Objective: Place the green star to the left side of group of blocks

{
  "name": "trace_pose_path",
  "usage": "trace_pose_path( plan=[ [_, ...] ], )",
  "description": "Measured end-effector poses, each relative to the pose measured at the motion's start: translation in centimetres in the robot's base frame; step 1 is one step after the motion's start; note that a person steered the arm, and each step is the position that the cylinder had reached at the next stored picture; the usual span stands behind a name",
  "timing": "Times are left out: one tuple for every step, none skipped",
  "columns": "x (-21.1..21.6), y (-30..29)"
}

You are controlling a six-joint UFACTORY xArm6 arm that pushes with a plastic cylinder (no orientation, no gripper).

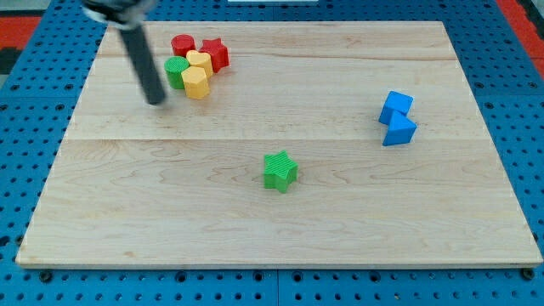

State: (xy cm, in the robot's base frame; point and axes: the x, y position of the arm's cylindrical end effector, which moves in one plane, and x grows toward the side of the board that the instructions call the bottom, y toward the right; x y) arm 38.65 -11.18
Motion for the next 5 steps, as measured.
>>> trace_pose_path(
  plan=[
    [0.8, 14.6],
    [5.7, 21.0],
    [10.2, 22.3],
    [11.9, 13.6],
    [11.9, 3.1]
  ],
)
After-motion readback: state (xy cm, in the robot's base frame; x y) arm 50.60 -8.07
